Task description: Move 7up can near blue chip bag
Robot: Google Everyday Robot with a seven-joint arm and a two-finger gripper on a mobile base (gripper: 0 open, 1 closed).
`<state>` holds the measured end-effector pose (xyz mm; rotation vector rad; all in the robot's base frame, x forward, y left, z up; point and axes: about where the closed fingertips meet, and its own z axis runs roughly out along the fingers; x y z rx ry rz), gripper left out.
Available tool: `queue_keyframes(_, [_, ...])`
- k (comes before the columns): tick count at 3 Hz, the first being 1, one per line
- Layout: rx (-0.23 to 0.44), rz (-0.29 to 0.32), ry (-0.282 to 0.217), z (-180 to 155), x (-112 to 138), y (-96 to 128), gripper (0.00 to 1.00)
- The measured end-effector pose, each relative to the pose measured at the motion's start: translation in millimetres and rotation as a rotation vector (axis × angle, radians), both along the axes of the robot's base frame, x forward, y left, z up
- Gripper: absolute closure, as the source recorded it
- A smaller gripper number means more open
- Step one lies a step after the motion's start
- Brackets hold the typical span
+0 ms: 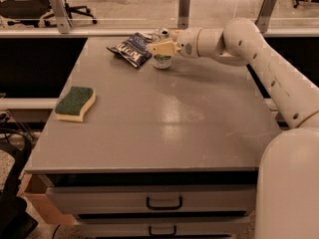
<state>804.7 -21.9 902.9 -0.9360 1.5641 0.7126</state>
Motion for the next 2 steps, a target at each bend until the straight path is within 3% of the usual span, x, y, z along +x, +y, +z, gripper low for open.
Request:
queue_keyframes(1, [0.001, 0.004, 0.001, -0.9, -0.1, 3.2, 0.0])
queue_keyframes(2, [0.001, 0.005, 0.002, -0.9, -0.1, 3.4, 0.0])
